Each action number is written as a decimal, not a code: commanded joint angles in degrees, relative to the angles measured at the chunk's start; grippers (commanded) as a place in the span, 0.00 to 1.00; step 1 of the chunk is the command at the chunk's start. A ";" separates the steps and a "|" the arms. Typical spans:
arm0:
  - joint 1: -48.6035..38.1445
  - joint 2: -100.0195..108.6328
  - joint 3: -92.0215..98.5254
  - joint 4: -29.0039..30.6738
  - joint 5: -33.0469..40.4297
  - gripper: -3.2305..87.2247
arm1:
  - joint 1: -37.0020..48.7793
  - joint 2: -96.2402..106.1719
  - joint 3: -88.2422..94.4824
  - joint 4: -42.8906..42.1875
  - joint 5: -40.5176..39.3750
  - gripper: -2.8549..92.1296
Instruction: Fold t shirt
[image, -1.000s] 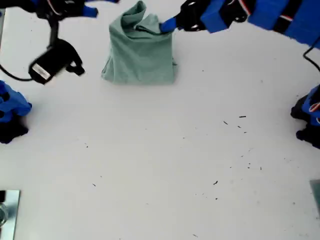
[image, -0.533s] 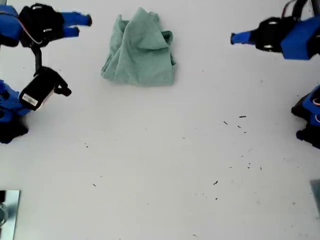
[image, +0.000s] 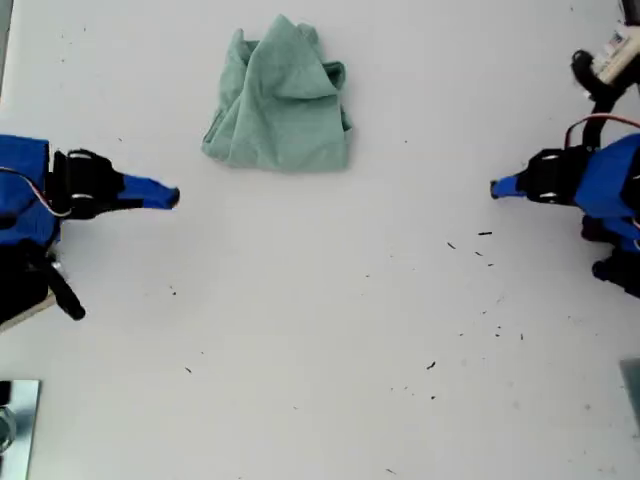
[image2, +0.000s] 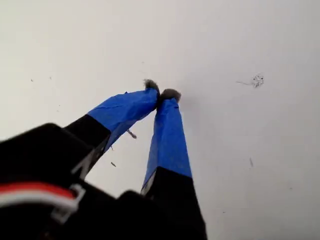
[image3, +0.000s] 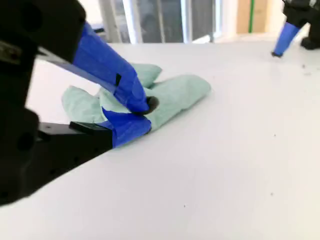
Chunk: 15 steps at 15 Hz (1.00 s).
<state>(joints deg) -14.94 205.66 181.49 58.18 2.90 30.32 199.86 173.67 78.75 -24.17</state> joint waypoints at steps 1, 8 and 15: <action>0.00 0.79 3.87 1.41 0.44 0.10 | -1.23 0.79 3.34 -0.09 -0.97 0.06; 5.45 0.79 3.69 1.41 0.79 0.11 | -2.81 0.79 3.34 -0.09 -21.36 0.08; 5.45 0.79 3.69 1.41 0.79 0.11 | -3.08 0.79 3.34 -0.09 -21.01 0.08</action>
<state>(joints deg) -10.11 206.02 184.66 59.50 3.08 27.51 200.13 174.02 78.75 -44.38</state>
